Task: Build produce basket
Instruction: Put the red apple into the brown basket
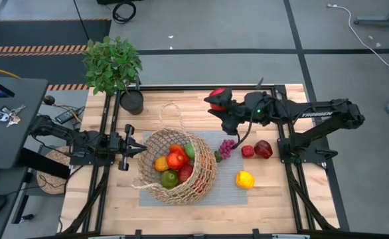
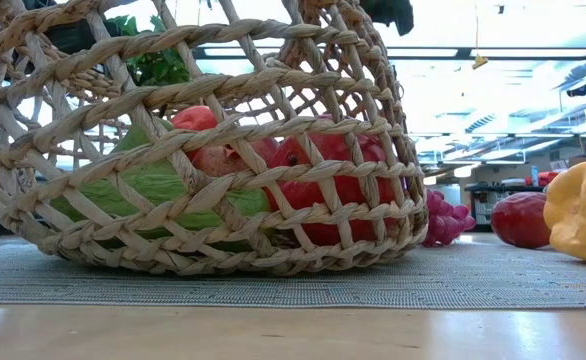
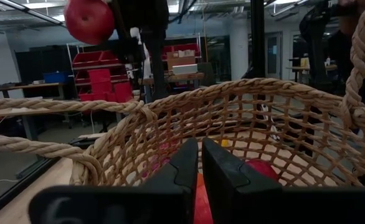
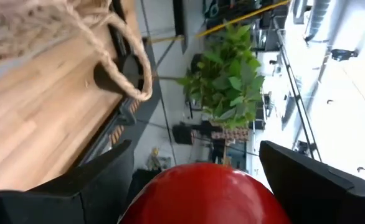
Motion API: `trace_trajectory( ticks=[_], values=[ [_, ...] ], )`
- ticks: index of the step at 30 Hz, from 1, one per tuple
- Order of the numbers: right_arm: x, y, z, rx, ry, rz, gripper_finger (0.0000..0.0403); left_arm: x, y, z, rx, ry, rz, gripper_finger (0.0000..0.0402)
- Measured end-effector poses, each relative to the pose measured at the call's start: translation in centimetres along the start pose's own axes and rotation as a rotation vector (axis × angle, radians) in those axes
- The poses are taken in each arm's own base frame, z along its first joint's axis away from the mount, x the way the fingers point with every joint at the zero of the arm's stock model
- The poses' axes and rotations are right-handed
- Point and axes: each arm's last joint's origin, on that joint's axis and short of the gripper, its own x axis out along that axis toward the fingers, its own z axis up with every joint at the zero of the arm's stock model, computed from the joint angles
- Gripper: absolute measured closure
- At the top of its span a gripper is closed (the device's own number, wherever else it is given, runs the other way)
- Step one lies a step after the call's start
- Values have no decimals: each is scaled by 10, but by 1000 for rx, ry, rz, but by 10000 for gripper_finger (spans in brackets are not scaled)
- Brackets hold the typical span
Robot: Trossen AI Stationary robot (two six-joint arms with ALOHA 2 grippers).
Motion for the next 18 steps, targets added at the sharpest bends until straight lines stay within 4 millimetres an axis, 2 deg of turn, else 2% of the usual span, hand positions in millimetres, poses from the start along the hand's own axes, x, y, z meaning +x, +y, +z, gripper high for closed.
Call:
trace_trajectory(
  ticks=[15,18],
  values=[
    [9,6,6,3,-4,14,55,0,0,0,0,-1,0,373],
    [9,4,8,74,-69,10,55,0,0,0,0,-1,0,370]
  ],
)
